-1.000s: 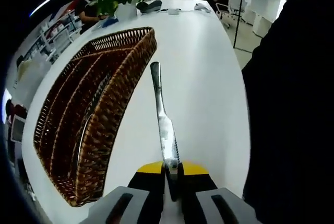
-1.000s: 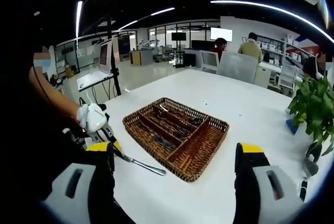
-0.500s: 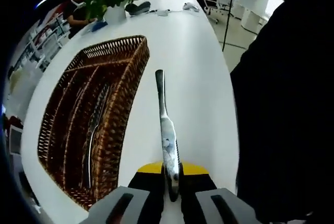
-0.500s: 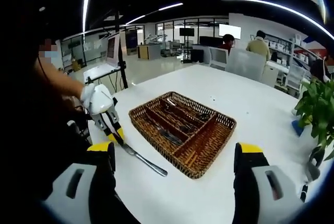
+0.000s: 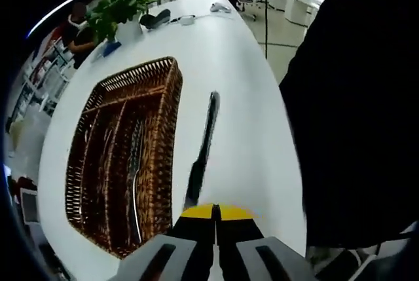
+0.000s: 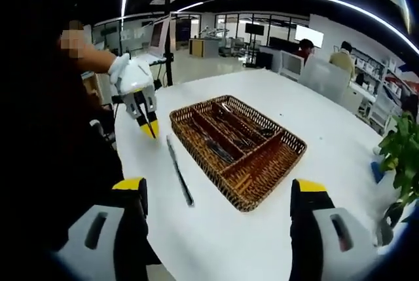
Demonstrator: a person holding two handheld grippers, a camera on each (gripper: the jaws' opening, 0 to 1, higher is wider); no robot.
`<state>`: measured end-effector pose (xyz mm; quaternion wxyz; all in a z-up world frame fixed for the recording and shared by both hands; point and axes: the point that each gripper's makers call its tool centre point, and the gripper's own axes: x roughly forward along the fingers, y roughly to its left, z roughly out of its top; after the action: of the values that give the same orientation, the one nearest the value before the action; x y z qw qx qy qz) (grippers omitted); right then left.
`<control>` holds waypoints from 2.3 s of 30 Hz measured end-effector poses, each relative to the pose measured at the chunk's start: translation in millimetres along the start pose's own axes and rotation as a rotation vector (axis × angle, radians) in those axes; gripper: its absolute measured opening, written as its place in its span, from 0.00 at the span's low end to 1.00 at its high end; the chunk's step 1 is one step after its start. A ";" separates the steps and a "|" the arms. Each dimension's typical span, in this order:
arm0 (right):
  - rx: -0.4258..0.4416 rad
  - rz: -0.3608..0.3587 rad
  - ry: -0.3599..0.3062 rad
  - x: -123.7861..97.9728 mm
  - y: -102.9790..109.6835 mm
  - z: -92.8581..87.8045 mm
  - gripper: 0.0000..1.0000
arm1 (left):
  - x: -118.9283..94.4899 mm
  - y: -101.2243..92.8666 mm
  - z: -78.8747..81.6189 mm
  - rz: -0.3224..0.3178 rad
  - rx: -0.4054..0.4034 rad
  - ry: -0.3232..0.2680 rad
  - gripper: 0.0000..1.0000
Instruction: Arrange the knives, forks, and spoons in their matching storage slots by inserting each utensil handle-first until every utensil is classified and aligned in the correct compartment
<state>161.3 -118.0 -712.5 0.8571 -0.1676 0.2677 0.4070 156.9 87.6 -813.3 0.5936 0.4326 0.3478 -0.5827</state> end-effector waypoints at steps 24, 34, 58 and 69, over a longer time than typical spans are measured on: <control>0.043 -0.012 0.009 -8.7 -1.2 -8.8 0.97 | 54.8 16.9 -26.9 -0.051 -0.049 0.010 0.20; 0.046 -0.014 0.001 -6.6 1.0 -5.0 0.97 | 55.5 15.4 -27.4 -0.073 0.021 0.044 0.11; -0.084 0.188 0.073 65.6 54.4 -36.8 0.63 | 47.6 10.1 -22.5 -0.083 0.043 0.099 0.09; -0.099 0.290 0.132 140.8 83.4 -59.2 0.40 | 40.2 10.3 -21.9 -0.076 0.063 0.109 0.09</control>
<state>150.6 -11.2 -849.5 0.7607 -0.1955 0.3246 0.5270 172.3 91.5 -857.4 0.5372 0.4687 0.3775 -0.5910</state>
